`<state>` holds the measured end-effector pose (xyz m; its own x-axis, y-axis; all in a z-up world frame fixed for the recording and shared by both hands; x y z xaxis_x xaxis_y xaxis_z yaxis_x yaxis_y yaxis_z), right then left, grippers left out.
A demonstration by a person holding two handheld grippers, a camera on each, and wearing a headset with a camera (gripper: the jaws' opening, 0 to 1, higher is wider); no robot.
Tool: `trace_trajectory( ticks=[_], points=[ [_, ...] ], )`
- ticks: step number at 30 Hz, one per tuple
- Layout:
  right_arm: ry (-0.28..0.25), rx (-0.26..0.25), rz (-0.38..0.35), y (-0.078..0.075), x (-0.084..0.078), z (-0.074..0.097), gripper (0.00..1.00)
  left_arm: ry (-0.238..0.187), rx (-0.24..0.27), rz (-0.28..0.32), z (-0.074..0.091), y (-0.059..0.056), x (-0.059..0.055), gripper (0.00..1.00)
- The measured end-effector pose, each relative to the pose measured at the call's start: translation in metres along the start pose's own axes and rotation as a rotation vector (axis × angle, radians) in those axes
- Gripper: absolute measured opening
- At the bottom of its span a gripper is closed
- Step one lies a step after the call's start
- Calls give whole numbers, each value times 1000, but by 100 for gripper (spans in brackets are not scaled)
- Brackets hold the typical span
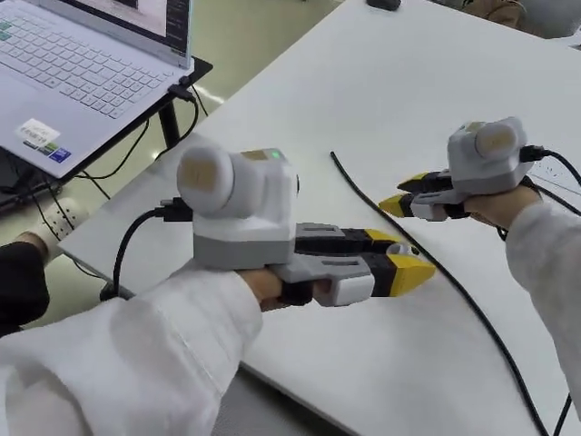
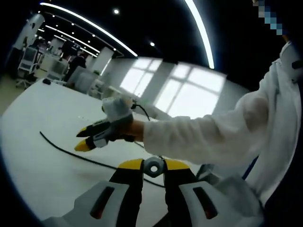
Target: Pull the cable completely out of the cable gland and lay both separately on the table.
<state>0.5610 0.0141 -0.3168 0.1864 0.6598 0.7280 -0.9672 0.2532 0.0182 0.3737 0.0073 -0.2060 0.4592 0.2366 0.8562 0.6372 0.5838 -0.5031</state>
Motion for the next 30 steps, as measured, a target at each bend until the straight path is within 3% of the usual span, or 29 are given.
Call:
trace_trajectory(
  ticks=[4,9,12,14,16,19,22,24,28,30],
  points=[
    [-57,-40,-25,9,-1,41,48,13,13,0,0,2,-3,17],
    [-85,-66,-39,26,-6,89,62,30,-1,-4,-5,3,-5,17],
    [-120,-117,-66,35,-9,126,74,77,-4,-36,-13,8,-9,17],
    [-151,-132,-99,42,-11,148,74,122,-13,-38,-22,14,-14,17],
    [-169,-139,-105,49,-16,164,75,159,19,-5,-26,23,-20,17],
    [-168,-169,-93,64,-30,192,77,206,26,-29,-37,34,-32,17],
    [-192,-202,-132,80,-47,217,78,251,45,-39,-49,45,-46,17],
    [-204,-220,-165,92,-61,232,78,280,39,-84,-60,51,-56,17],
    [-162,-261,-198,111,-97,251,78,326,46,-131,-80,64,-75,17],
    [-142,-260,-239,122,-114,257,79,366,84,-157,-84,76,-85,17]
  ],
)
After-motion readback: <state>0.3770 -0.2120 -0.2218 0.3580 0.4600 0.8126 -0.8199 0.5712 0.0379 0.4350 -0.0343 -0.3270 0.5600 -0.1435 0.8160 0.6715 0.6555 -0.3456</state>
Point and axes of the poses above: the centre of the closed fingertips' face, and the gripper's own axes: z roughly backward along the fingers, y roughly to its left, x roughly out of its top, the point moved 2 cm from there along z, roughly backward along the fingers, and after that the axes turned 2 degrees about y, right-handed, at the moved point
